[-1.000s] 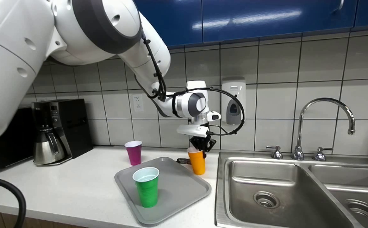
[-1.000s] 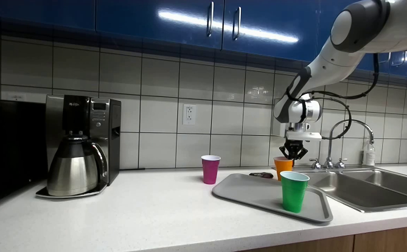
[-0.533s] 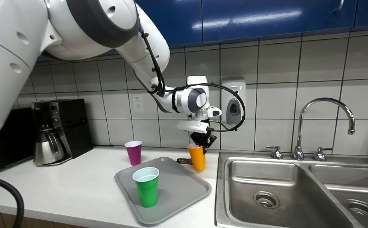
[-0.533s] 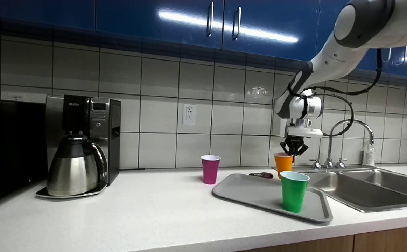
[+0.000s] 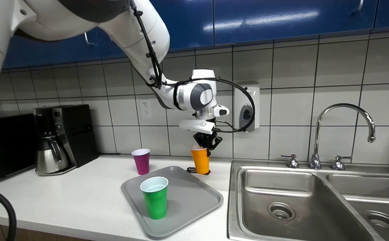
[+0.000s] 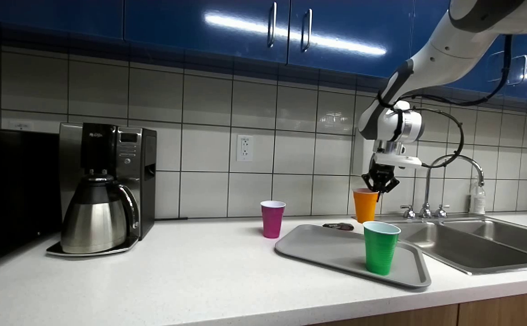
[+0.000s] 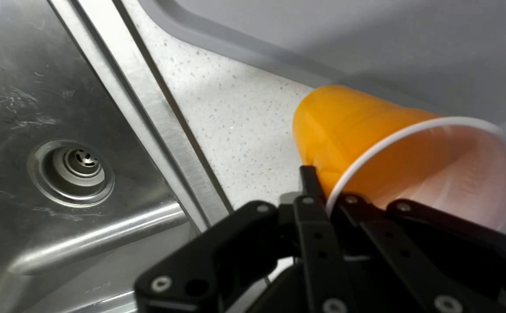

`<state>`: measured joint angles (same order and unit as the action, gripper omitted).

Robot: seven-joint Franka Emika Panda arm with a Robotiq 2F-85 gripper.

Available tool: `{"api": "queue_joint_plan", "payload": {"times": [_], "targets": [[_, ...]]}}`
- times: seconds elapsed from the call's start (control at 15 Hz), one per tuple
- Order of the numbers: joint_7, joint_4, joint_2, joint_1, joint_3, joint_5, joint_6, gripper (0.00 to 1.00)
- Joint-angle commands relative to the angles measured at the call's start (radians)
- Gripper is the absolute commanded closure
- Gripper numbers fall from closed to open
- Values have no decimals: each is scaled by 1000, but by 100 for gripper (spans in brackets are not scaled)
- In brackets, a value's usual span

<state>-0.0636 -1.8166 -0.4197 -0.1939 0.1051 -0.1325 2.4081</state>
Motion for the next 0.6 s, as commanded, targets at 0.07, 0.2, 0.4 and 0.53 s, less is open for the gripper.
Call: {"api": "queue_joint_plan", "payload": {"times": [0.07,0.2,0.4,0.53], "targets": [[-59,-136,102,-4,-32,-25,23,99],[-71,-166,116,2,-41,-26,21,99],[-76,-200,122,17,-47,-16,21,99],[-74,-212,115,23,-51,-14,17,99]]}}
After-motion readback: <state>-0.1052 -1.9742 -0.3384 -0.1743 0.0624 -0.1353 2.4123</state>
